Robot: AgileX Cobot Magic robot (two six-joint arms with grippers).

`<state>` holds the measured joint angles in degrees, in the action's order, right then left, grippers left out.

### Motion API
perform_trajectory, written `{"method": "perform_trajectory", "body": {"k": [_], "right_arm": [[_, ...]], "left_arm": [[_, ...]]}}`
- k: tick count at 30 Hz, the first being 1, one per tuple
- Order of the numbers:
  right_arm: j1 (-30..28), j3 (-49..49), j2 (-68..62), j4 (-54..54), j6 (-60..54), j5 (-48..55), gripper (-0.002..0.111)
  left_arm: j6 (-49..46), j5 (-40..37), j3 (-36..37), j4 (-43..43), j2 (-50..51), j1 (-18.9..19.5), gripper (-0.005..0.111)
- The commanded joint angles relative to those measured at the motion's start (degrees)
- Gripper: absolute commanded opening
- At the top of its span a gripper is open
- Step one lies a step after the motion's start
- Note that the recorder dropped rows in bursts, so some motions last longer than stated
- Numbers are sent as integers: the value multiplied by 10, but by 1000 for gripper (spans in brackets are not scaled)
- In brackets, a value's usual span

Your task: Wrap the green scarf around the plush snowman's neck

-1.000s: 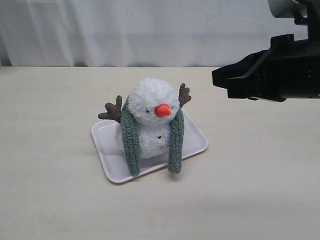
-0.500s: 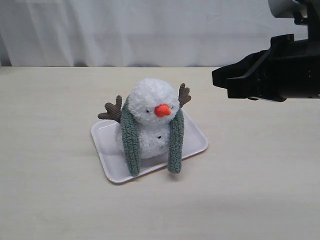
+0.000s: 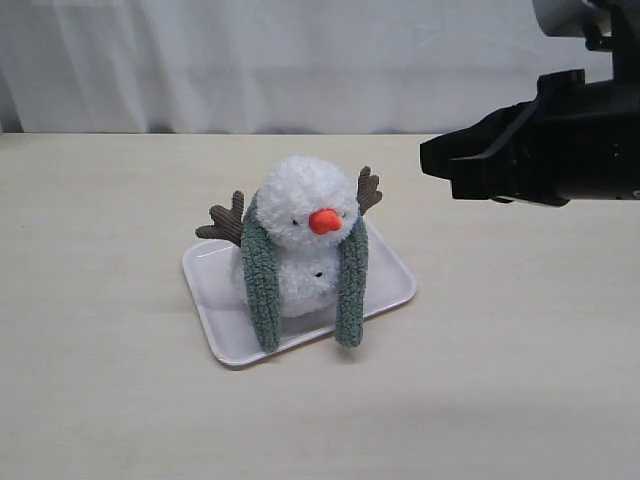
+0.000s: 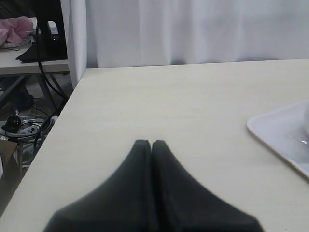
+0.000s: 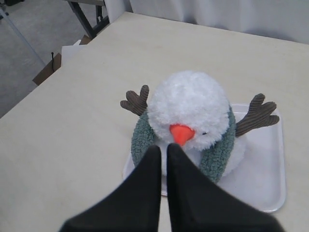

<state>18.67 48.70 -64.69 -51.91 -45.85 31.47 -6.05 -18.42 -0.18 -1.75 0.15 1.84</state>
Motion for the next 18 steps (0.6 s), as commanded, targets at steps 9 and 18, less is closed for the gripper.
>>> {"method": "perform_trajectory", "body": {"k": [9,18], "right_arm": [[1,-125,154,-1,0,-10,4],[1,-139,349,-11,0,-11,4]], "left_arm": [[-1,1,2,-4,-2,1,0],[-1,1,2,-4,-2,1,0]]}}
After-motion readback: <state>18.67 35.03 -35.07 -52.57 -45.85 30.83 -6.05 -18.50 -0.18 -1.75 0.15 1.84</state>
